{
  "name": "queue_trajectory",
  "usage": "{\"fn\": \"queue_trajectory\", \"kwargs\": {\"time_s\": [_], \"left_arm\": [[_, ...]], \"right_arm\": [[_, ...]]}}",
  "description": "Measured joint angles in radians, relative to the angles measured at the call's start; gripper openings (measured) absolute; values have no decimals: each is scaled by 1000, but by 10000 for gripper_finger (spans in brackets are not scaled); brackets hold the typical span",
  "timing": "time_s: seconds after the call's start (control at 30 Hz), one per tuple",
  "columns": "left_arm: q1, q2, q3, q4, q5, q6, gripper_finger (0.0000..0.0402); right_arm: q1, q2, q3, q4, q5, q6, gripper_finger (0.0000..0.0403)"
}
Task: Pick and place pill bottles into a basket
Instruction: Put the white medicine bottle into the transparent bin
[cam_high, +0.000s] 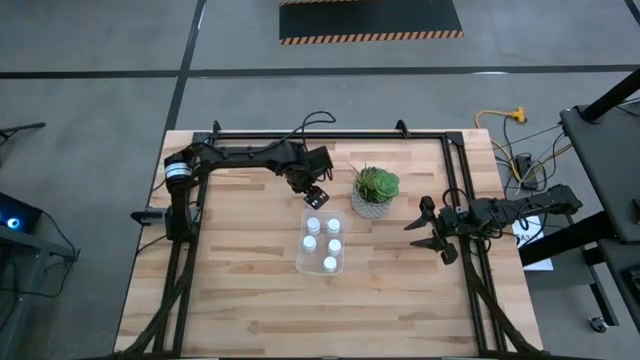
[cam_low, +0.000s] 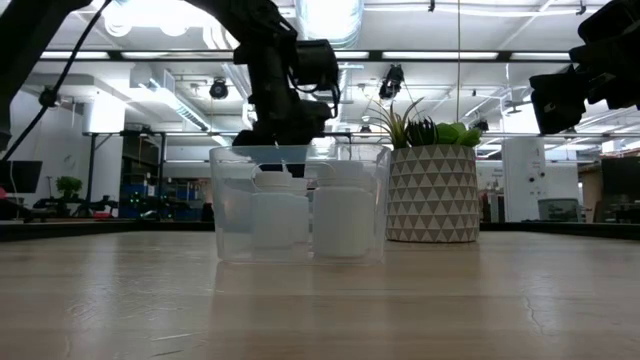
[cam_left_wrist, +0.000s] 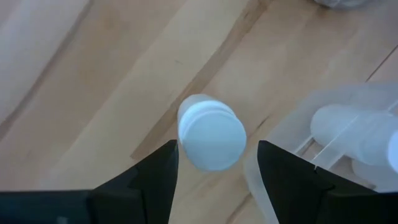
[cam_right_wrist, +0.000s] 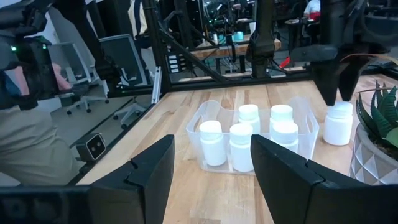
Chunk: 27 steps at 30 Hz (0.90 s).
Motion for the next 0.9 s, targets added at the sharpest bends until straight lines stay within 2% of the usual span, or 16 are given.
{"fn": "queue_trajectory", "kwargs": {"time_s": [0.37,0.77,0.9], "left_arm": [[-8,68,0,2,4,1,202],[-8,60,7,35,4,2,201],[-8,61,4,32,4,1,188]], "right_arm": [[0,0,0,0,0,0,201],[0,0,0,0,0,0,201],[0,0,0,0,0,1,201]]}}
